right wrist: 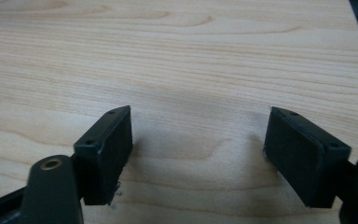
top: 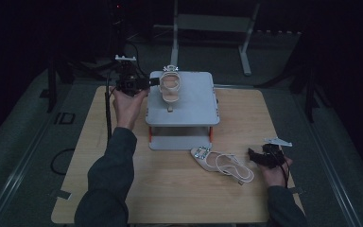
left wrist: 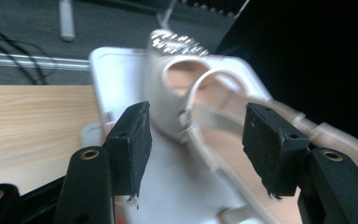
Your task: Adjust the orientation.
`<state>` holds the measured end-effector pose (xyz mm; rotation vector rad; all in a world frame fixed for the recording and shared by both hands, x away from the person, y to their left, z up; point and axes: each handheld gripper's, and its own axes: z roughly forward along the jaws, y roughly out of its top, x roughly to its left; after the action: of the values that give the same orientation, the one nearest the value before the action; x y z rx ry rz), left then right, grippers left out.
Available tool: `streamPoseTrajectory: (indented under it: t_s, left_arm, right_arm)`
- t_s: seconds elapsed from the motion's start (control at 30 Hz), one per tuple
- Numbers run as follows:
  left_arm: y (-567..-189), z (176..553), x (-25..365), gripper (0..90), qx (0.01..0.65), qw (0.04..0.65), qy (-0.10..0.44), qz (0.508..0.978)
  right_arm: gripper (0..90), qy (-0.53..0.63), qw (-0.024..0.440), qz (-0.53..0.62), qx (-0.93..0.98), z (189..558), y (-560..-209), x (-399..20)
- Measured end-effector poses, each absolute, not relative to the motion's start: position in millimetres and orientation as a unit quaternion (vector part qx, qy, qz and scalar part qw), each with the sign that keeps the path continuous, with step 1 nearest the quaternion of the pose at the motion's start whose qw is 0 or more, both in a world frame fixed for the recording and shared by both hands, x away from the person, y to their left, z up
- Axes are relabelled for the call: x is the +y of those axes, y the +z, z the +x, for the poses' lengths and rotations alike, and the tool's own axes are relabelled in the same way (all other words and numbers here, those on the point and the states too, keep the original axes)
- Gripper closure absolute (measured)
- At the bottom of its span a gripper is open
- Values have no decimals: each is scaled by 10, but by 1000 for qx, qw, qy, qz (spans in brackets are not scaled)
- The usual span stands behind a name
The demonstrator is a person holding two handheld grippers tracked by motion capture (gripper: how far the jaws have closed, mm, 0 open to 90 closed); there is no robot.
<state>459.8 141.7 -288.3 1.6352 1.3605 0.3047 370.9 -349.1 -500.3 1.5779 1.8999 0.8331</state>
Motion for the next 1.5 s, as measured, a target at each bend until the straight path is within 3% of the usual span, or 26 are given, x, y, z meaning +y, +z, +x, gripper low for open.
streamPoseTrajectory:
  t_s: [0.03,0.17,0.57,1.0,1.23,1.5]
  left_arm:
    - [-2895,4587,1429,423,554,473,129,673]
    - [-2958,4550,1494,425,553,482,128,667]
    - [-3112,4466,1572,428,555,451,169,679]
    - [-3277,4466,1625,427,566,430,179,680]
    - [-3281,4454,1681,429,581,407,223,668]
    - [-3470,4487,1824,436,609,398,225,648]
  right_arm:
    - [234,304,260,584,706,3716,-4992,-3490]
    - [402,299,248,575,720,3712,-4941,-3492]
    - [496,359,223,516,745,3504,-4652,-3433]
    - [524,391,219,443,776,3326,-4231,-3206]
    - [506,388,211,409,798,3279,-4161,-2994]
    - [510,383,199,380,818,3265,-4176,-2816]
